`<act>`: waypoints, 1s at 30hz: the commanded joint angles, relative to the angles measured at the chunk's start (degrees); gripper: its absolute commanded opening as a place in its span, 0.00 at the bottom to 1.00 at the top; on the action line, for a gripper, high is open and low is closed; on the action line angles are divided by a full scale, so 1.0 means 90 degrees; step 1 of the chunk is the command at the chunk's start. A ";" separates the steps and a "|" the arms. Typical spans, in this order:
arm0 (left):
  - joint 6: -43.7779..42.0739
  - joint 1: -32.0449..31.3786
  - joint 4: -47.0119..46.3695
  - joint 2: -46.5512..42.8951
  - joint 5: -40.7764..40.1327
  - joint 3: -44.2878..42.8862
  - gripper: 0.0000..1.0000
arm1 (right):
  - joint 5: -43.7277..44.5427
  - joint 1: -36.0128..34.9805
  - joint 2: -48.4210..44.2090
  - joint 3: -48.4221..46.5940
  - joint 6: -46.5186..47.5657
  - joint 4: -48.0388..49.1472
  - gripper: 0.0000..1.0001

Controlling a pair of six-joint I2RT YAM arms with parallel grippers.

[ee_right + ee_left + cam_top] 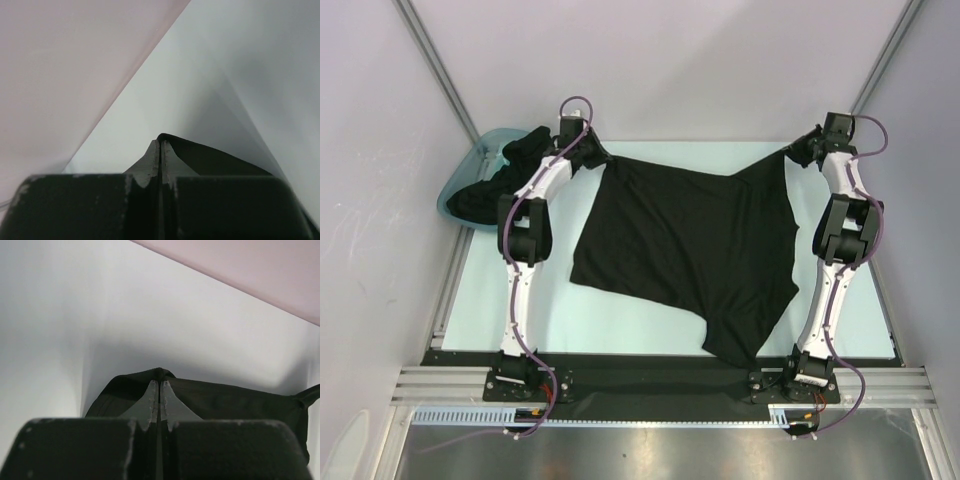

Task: Fold and stack the t-shirts
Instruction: Fold the tshirt

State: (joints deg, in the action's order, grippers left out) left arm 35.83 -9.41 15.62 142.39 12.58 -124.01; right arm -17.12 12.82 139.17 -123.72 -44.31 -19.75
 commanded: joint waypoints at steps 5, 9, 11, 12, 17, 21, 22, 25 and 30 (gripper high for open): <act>0.0237 0.0079 0.0022 0.0009 0.0399 -0.0411 0.00 | -0.0362 0.0040 -0.0608 0.0483 -0.1041 -0.0267 0.00; 0.0062 0.0088 0.0344 -0.0039 0.0545 -0.0392 0.00 | -0.0392 0.0050 -0.1283 0.1382 -0.1715 0.0025 0.00; -0.0045 0.0088 0.0500 -0.0127 0.0594 -0.0323 0.00 | -0.0421 0.0050 -0.1478 0.1752 -0.1930 0.0075 0.00; -0.0085 0.0088 0.0540 -0.0156 0.0614 -0.0294 0.00 | -0.0412 0.0050 -0.1673 0.1851 -0.2086 0.0036 0.00; -0.0407 0.0157 0.0774 -0.0517 0.0575 0.0008 0.00 | -0.0421 0.0148 -0.2094 0.2164 -0.2234 -0.0208 0.00; -0.0583 0.0245 0.0969 -0.0742 0.0604 0.0175 0.00 | -0.0451 0.0245 -0.2280 0.2282 -0.2186 -0.0568 0.00; -0.0670 0.0264 0.1028 -0.0752 0.0614 0.0175 0.00 | -0.0460 0.0275 -0.2348 0.2359 -0.2176 -0.0618 0.00; -0.0817 0.0274 0.1292 -0.0811 0.0663 0.0155 0.00 | -0.0539 0.0285 -0.2456 0.2467 -0.2118 -0.0803 0.00; -0.1188 0.0284 0.1780 -0.0967 0.0585 0.0204 0.00 | -0.0451 0.0285 -0.2690 0.2545 -0.1844 -0.1310 0.00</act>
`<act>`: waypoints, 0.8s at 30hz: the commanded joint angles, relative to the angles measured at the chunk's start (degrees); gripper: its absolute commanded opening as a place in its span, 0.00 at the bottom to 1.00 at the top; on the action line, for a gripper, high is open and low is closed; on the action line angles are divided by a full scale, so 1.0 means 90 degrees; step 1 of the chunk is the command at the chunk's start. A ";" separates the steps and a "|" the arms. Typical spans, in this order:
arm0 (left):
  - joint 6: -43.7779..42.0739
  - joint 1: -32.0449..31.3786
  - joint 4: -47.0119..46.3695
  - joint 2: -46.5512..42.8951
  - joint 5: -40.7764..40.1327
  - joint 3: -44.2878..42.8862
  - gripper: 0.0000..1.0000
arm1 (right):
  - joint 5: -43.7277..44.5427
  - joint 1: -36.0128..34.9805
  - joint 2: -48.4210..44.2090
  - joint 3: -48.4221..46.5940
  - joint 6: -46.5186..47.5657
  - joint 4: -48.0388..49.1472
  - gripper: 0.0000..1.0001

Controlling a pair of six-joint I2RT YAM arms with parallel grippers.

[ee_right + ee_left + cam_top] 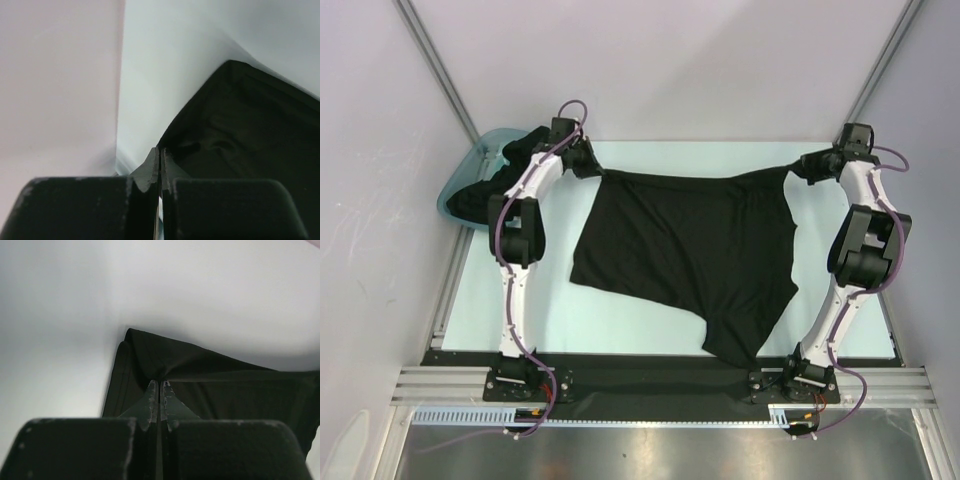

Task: Fold and stack the t-shirts
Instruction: Fold the tshirt

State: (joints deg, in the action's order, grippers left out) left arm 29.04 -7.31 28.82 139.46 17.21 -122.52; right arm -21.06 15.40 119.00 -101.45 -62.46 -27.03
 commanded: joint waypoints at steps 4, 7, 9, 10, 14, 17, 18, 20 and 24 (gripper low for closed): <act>-0.0599 0.0051 0.0421 -0.0847 0.0070 0.0224 0.00 | -0.0004 0.0008 -0.0605 0.0178 0.0308 -0.0747 0.00; -0.0619 0.0051 0.0509 -0.0886 0.0177 0.0263 0.00 | 0.0035 0.0008 -0.0751 0.0237 0.0426 -0.0962 0.00; -0.0599 0.0051 0.0567 -0.0896 0.0304 0.0302 0.00 | 0.0064 0.0018 -0.0878 0.0305 0.0465 -0.1098 0.00; -0.0599 0.0051 0.0567 -0.0925 0.0343 0.0390 0.00 | 0.0074 0.0037 -0.0936 0.0344 0.0494 -0.1108 0.00; -0.0570 0.0031 0.0480 -0.1023 0.0490 0.0595 0.00 | 0.0113 0.0066 -0.1307 0.0578 0.0631 -0.1186 0.00; -0.0638 0.0031 0.0538 -0.1072 0.0480 0.0644 0.00 | 0.0036 0.0076 -0.1552 0.0841 0.0729 -0.1333 0.00; -0.0658 0.0031 0.0567 -0.1091 0.0451 0.0654 0.00 | -0.0013 0.0076 -0.1610 0.0939 0.0729 -0.1333 0.00; -0.0687 0.0031 0.0577 -0.1120 0.0451 0.0703 0.01 | -0.0004 0.0076 -0.1824 0.1231 0.0719 -0.1352 0.00; -0.0716 0.0031 0.0597 -0.1169 0.0461 0.0781 0.00 | -0.0014 0.0076 -0.2138 0.1604 0.0719 -0.1333 0.00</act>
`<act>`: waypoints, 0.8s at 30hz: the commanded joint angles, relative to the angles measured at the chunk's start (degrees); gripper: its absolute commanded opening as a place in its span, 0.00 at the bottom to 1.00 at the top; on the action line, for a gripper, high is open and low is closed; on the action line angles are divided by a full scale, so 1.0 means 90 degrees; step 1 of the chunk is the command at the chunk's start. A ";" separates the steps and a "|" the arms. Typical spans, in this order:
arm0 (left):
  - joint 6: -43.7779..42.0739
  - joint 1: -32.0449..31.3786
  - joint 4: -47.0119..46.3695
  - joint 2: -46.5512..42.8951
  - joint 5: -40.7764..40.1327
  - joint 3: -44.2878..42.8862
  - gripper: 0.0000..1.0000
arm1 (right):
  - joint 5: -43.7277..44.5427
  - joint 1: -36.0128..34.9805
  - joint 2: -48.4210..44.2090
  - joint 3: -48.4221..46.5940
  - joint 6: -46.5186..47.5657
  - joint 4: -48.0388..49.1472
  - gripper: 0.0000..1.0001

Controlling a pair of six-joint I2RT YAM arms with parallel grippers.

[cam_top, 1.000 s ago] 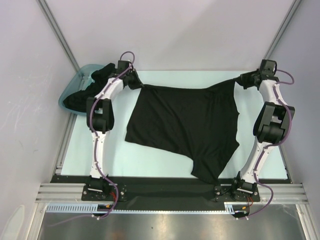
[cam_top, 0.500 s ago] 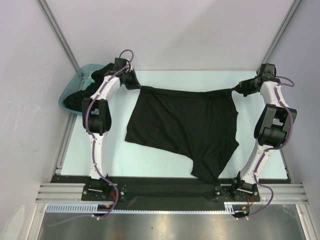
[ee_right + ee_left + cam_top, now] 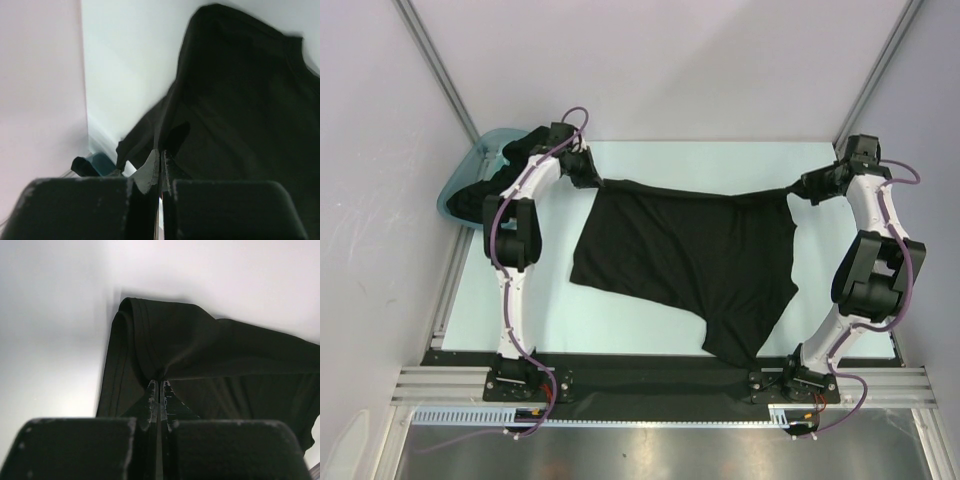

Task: Fold and stack the t-shirts
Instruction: Fold the tshirt

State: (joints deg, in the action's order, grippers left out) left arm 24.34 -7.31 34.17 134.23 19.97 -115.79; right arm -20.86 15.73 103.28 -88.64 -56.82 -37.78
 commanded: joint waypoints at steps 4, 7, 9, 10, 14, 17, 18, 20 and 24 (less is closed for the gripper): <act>-0.0321 0.0031 0.0158 -0.0628 0.0106 0.0072 0.00 | -0.0104 0.0040 -0.0587 0.0473 0.0102 -0.0158 0.00; -0.0360 0.0031 0.0207 -0.0764 0.0008 0.0199 0.00 | -0.0143 0.0030 -0.0724 0.0698 0.0102 -0.0128 0.00; -0.0399 0.0031 0.0217 -0.0900 -0.0050 0.0296 0.00 | -0.0182 0.0030 -0.0831 0.0815 0.0092 -0.0138 0.00; -0.0448 0.0031 0.0236 -0.0940 -0.0060 0.0374 0.00 | -0.0172 0.0030 -0.0870 0.0845 0.0112 -0.0158 0.00; -0.0643 0.0031 0.0392 -0.1057 -0.0216 0.0453 0.00 | -0.0201 0.0030 -0.0997 0.0923 0.0219 -0.0333 0.00; -0.0692 0.0031 0.0490 -0.1067 -0.0256 0.0482 0.01 | -0.0260 0.0030 -0.1124 0.1147 0.0219 -0.0324 0.00; -0.0683 0.0031 0.0500 -0.1077 -0.0265 0.0521 0.00 | -0.0270 0.0030 -0.1144 0.1196 0.0219 -0.0333 0.00; -0.0702 0.0031 0.0548 -0.1106 -0.0314 0.0629 0.00 | -0.0289 0.0001 -0.1232 0.1343 0.0239 -0.0363 0.00; -0.0829 0.0031 0.0588 -0.1213 -0.0499 0.0843 0.00 | -0.0260 -0.0019 -0.1368 0.1587 0.0307 -0.0431 0.00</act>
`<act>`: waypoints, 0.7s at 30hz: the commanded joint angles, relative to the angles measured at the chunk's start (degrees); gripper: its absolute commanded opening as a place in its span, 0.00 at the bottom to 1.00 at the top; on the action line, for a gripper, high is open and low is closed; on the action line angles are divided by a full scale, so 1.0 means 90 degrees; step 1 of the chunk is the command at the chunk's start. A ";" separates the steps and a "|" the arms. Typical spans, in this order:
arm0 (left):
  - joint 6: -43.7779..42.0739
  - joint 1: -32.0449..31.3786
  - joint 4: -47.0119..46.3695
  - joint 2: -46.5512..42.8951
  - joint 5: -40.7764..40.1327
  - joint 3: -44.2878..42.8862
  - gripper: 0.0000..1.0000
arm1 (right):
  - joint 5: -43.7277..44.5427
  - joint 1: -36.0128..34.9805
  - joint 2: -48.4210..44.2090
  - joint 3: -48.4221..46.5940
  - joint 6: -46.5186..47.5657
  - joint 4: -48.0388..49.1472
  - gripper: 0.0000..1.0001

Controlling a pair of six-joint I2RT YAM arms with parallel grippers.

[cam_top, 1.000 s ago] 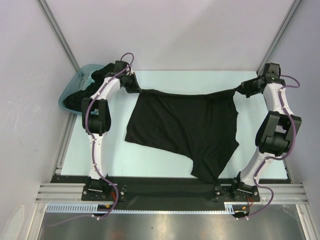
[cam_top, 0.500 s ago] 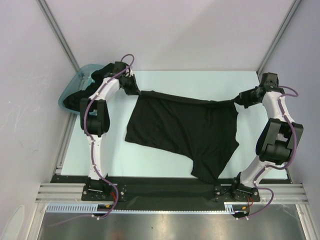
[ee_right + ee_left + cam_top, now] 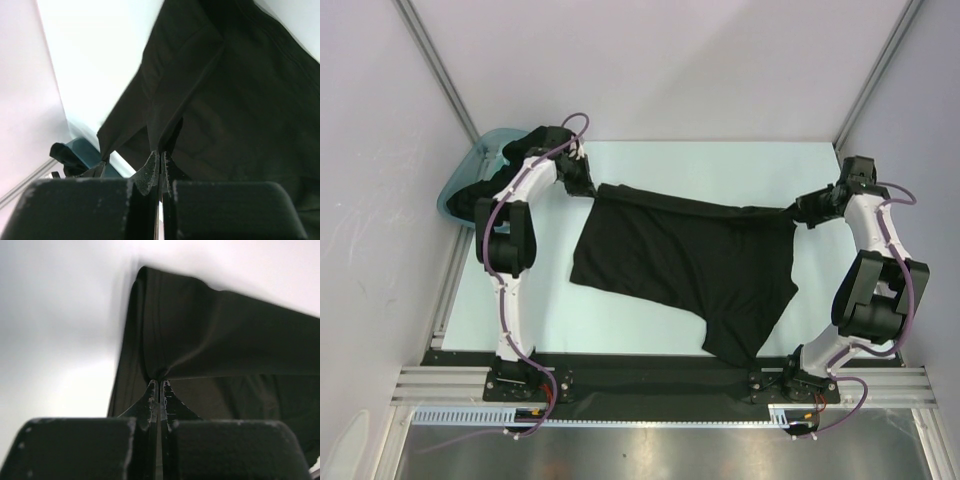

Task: Fold and stack the t-shirts
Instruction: Fold the tshirt

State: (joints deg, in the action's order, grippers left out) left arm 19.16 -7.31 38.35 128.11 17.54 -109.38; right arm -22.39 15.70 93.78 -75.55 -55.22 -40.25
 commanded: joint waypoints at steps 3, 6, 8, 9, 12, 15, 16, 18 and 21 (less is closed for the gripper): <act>-0.0390 0.0031 0.0143 -0.0582 -0.0386 0.0230 0.00 | -0.0100 -0.0055 -0.0477 0.0434 0.0120 -0.0137 0.00; -0.0478 0.0031 0.0202 -0.0553 -0.0513 0.0249 0.00 | -0.0071 -0.0065 -0.0556 0.0688 0.0130 -0.0118 0.00; -0.0488 0.0031 0.0202 -0.0534 -0.0475 0.0240 0.00 | -0.0071 -0.0085 -0.0566 0.0738 0.0140 -0.0098 0.00; -0.0488 0.0031 0.0183 -0.0505 -0.0455 0.0240 0.00 | -0.0061 -0.0094 -0.0566 0.0748 0.0149 -0.0098 0.00; -0.0488 0.0021 0.0183 -0.0485 -0.0406 0.0249 0.01 | -0.0012 -0.0095 -0.0586 0.0777 0.0159 -0.0098 0.00; -0.0517 -0.0027 0.0192 -0.0485 -0.0386 0.0269 0.01 | 0.0027 -0.0114 -0.0625 0.0816 0.0179 -0.0147 0.00; -0.0537 -0.0047 0.0183 -0.0504 -0.0396 0.0327 0.01 | 0.0066 -0.0114 -0.0644 0.0845 0.0188 -0.0166 0.00; -0.0547 -0.0057 0.0163 -0.0543 -0.0425 0.0415 0.02 | 0.0076 -0.0114 -0.0693 0.0933 0.0218 -0.0196 0.00; -0.0576 -0.0067 0.0046 -0.0651 -0.0455 0.0630 0.04 | 0.0105 -0.0114 -0.0781 0.1031 0.0266 -0.0264 0.00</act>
State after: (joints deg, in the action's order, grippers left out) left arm 15.81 -7.60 39.90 127.00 14.09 -104.92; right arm -22.11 14.90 89.45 -66.87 -53.89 -41.56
